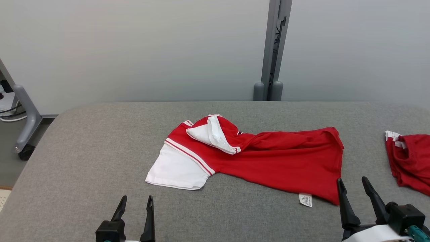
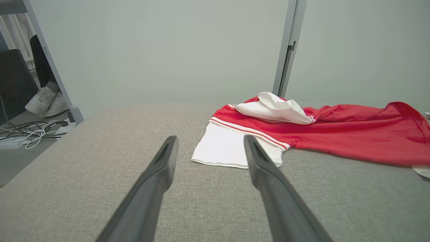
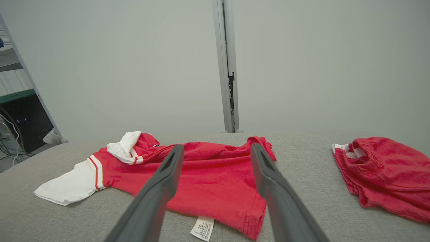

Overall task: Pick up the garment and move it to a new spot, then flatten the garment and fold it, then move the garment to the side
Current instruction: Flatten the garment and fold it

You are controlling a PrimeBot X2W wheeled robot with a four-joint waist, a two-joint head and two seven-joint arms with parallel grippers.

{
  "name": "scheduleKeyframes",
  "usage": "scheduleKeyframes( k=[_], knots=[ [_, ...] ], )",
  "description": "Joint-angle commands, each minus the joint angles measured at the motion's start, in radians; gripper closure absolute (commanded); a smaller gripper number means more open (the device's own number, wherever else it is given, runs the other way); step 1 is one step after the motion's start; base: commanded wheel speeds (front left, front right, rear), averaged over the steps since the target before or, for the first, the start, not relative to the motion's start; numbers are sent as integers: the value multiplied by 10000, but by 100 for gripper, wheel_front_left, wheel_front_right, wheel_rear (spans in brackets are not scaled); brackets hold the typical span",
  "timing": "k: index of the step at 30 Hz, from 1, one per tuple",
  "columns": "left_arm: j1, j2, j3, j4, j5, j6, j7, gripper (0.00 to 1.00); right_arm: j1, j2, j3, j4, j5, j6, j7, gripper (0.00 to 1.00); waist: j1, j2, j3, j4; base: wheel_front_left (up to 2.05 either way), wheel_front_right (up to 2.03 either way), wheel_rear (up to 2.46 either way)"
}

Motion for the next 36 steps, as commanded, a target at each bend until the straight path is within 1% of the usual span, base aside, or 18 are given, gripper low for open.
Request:
scheduleKeyframes(
  k=[1,13,32,36],
  knots=[
    [134,25,64,-29,59,-3,-46,0,108,-26,36,-59,104,0,-18,0,0,-1,-13,-1,0,0,0],
    [101,-97,152,9,201,-134,-46,0,108,-22,433,61,467,2,-18,0,0,-1,-61,14,0,0,0],
    [41,-158,259,122,263,-258,-46,0,11,-20,517,117,415,2,-18,0,0,-1,129,12,0,0,0],
    [-311,-189,180,410,140,-416,34,0,-55,-20,535,72,382,2,-18,0,0,-1,313,-29,0,0,0]
  ],
)
